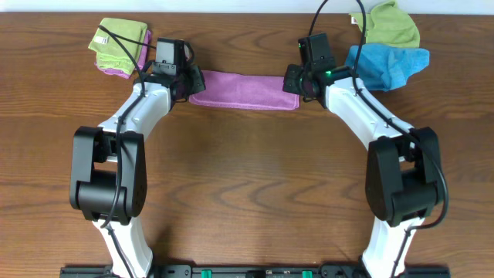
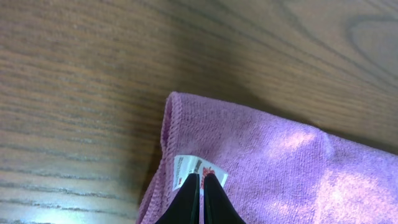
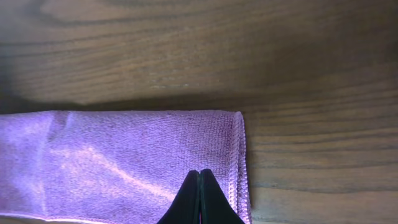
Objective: Fold the cloth
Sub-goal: 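Grasp both short ends of the folded pink strip with both grippers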
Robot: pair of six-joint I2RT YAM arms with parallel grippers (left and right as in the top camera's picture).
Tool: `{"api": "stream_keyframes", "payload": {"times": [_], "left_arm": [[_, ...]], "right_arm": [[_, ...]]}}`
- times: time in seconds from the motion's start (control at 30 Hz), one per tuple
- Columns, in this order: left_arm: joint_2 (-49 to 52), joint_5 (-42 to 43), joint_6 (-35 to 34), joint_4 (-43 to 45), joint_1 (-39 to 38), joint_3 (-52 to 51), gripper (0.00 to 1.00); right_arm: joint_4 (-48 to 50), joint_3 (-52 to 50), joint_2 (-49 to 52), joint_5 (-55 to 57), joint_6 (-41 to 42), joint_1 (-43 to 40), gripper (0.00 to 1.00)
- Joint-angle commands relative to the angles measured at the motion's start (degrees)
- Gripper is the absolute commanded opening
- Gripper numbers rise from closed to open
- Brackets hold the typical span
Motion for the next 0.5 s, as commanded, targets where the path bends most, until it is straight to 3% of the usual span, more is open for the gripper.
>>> {"api": "stream_keyframes", "payload": {"times": [0.0, 0.47], "left_arm": [[1.1, -2.4, 2.1, 0.9, 0.0, 0.7, 0.06], [3.3, -2.5, 4.9, 3.0, -1.2, 0.7, 0.06]], "right_arm": [[0.1, 0.7, 1.3, 0.6, -1.0, 0.7, 0.02], [-0.2, 0.7, 4.2, 0.6, -1.0, 2.7, 0.02]]}}
